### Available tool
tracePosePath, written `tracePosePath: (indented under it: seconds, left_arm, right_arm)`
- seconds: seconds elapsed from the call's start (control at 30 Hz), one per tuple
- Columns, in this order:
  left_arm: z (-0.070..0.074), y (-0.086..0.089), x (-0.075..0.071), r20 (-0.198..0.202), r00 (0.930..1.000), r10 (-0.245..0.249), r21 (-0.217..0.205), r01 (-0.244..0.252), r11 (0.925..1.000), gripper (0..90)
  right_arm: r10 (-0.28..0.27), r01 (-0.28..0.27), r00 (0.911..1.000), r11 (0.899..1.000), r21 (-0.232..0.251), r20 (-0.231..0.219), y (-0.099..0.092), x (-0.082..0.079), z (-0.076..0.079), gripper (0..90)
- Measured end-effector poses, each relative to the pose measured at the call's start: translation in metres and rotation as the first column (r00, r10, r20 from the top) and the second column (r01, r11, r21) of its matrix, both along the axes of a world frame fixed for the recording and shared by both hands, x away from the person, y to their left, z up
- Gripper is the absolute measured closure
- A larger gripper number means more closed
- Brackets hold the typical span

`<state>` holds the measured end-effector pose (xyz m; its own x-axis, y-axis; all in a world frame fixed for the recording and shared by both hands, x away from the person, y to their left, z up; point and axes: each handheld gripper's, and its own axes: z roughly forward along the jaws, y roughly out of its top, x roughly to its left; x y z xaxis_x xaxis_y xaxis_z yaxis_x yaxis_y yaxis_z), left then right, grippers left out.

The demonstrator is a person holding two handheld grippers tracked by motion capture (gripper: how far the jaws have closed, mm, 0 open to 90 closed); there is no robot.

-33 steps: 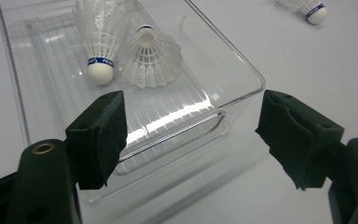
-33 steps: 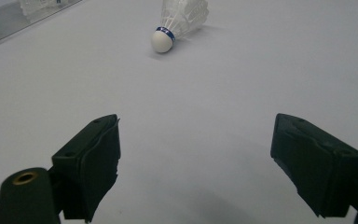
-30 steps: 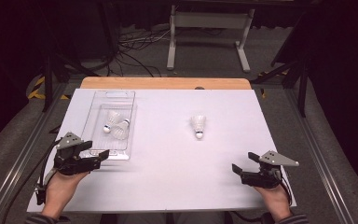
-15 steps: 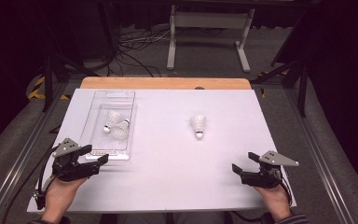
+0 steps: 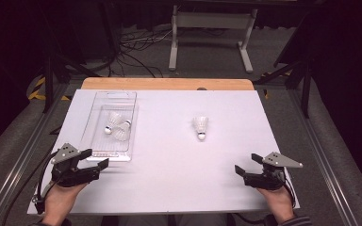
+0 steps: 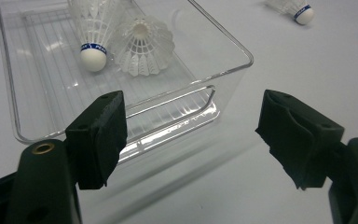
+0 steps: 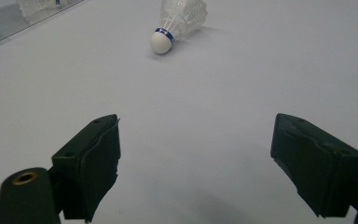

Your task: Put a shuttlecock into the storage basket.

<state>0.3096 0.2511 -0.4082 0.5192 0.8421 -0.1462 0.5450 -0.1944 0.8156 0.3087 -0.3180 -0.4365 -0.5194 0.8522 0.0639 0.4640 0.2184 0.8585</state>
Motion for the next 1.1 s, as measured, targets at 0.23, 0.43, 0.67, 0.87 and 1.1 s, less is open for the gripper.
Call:
tracePosePath:
  seconds: [0.23,0.43,0.67,0.87,1.1]
  left_arm:
    - [-0.005,0.001,-0.002,0.000,1.0000,-0.007,-0.008,0.007,0.9999,24.5]
    - [-0.009,0.001,-0.003,0.011,0.9999,-0.001,-0.018,0.002,0.9998,24.2]
    - [-0.013,0.002,-0.004,0.012,0.9999,-0.006,-0.019,0.006,0.9998,23.9]
    - [-0.017,0.002,-0.004,0.006,1.0000,-0.004,-0.017,0.005,0.9999,24.0]
    - [-0.020,0.000,-0.004,-0.003,1.0000,-0.004,-0.002,0.004,1.0000,23.9]
  right_arm:
    - [-0.005,0.005,1.0000,1.000,0.003,0.002,-0.001,0.000,0.000,16.3]
    - [-0.010,0.009,0.9999,1.000,0.012,0.005,-0.002,0.000,0.001,16.3]
    - [-0.014,0.014,0.9999,1.000,0.015,0.007,-0.002,0.000,0.001,16.3]
    - [-0.012,0.012,0.9999,1.000,0.010,0.009,-0.001,0.000,0.001,16.2]
    - [-0.011,0.010,0.9999,1.000,0.012,0.012,-0.001,0.000,0.002,16.2]
